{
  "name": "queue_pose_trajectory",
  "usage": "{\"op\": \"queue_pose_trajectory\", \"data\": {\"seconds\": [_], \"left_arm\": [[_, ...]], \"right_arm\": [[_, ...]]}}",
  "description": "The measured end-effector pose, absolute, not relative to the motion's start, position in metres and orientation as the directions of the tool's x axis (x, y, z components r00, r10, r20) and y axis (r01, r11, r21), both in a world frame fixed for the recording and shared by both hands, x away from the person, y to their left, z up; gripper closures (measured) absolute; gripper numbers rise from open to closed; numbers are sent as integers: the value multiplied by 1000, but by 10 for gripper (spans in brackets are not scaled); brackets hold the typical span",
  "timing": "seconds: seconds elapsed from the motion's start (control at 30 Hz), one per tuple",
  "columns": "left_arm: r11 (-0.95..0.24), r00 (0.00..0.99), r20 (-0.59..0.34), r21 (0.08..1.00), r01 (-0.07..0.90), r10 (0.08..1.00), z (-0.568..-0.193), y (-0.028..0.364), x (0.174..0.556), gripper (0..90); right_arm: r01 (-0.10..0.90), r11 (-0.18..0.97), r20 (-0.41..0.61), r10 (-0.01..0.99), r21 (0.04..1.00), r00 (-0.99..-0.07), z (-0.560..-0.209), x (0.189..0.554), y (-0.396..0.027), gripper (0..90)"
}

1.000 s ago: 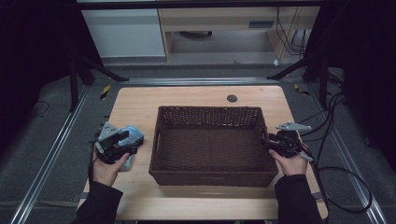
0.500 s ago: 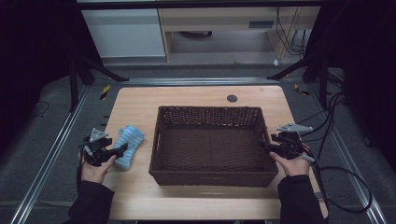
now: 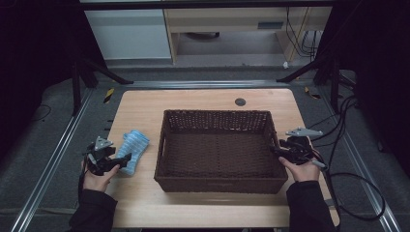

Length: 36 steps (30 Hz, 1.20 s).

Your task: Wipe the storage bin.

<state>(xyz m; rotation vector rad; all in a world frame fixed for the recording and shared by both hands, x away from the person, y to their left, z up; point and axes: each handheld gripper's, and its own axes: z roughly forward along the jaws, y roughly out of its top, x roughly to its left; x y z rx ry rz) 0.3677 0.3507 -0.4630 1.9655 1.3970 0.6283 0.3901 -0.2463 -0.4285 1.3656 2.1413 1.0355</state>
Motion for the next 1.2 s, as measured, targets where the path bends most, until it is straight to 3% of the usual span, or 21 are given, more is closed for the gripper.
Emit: {"op": "queue_pose_trajectory", "data": {"seconds": [0.13,0.3,0.5,0.83,1.2], "left_arm": [[-238,320,14,699,674,947,-470,351,374,334],[-236,325,-9,667,706,946,-476,352,380,490],[-197,302,-46,664,722,952,-475,358,380,621],[-196,343,-50,740,643,938,-453,341,381,638],[-233,343,-7,722,652,939,-459,310,404,638]], "right_arm": [[601,242,64,895,762,-441,-429,389,-247,516],[603,242,68,893,760,-445,-426,387,-246,523],[624,241,88,890,743,-448,-427,388,-245,614],[607,262,65,884,750,-462,-427,390,-240,670],[600,256,86,873,758,-480,-428,394,-232,678]]}}
